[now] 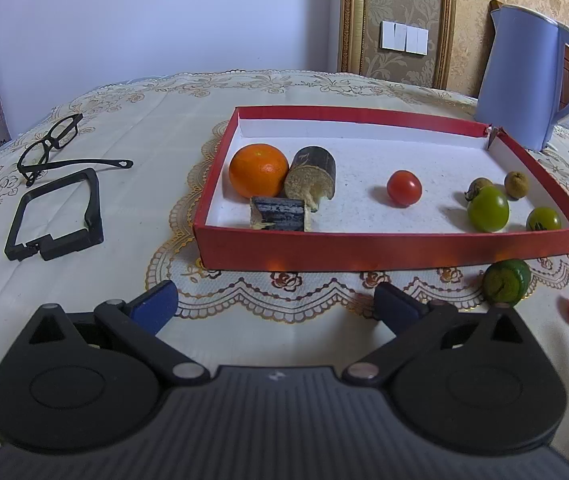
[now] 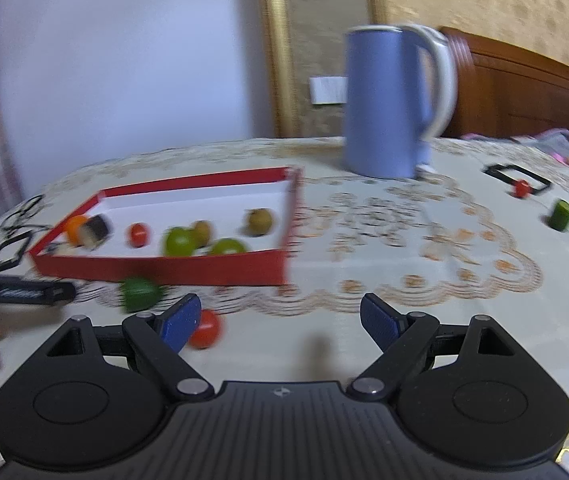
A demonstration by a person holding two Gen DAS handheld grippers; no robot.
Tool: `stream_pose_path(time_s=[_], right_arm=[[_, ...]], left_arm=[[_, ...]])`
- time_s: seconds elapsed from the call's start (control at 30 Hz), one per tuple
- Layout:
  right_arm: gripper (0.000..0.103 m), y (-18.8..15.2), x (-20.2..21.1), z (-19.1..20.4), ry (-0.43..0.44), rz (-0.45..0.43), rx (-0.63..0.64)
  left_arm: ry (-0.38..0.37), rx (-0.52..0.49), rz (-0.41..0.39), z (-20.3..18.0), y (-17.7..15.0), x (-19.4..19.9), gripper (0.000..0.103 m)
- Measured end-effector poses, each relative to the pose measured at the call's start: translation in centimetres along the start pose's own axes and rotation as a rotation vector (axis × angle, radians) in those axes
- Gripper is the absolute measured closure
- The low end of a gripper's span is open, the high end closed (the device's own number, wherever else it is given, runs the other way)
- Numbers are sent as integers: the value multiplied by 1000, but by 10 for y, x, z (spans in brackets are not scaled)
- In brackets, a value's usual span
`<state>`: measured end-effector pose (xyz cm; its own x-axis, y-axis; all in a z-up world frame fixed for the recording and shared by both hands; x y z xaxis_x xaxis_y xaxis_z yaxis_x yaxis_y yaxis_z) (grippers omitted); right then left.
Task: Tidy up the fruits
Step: 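Reach the right gripper to the red tomato and close on it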
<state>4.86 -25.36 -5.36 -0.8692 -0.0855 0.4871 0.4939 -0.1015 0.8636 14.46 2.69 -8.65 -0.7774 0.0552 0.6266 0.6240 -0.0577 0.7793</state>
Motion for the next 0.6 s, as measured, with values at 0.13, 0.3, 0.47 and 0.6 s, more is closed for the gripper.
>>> stream_pose_path(time_s=[0.13, 0.3, 0.47, 0.6], right_arm=[[16, -2, -6, 20, 27, 15, 41], [27, -3, -24, 34, 21, 40, 84], [34, -12, -40, 38, 0, 89, 112], [48, -15, -44, 37, 9, 109, 96]], left_arm=[[0, 0, 0, 0, 0, 0, 0], [0, 0, 0, 0, 0, 0, 0], [0, 0, 0, 0, 0, 0, 0], [0, 0, 0, -1, 0, 0, 0]])
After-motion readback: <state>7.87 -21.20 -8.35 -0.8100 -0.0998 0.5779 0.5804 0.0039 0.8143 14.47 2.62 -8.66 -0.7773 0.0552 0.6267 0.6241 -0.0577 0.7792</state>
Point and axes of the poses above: each gripper's, at about its wrist camera, not at the fingertips, and x roughly against the way its jaws point, z to its left, y to its top, the point moved 9 cm from there along -x, roughly the way its jaws point
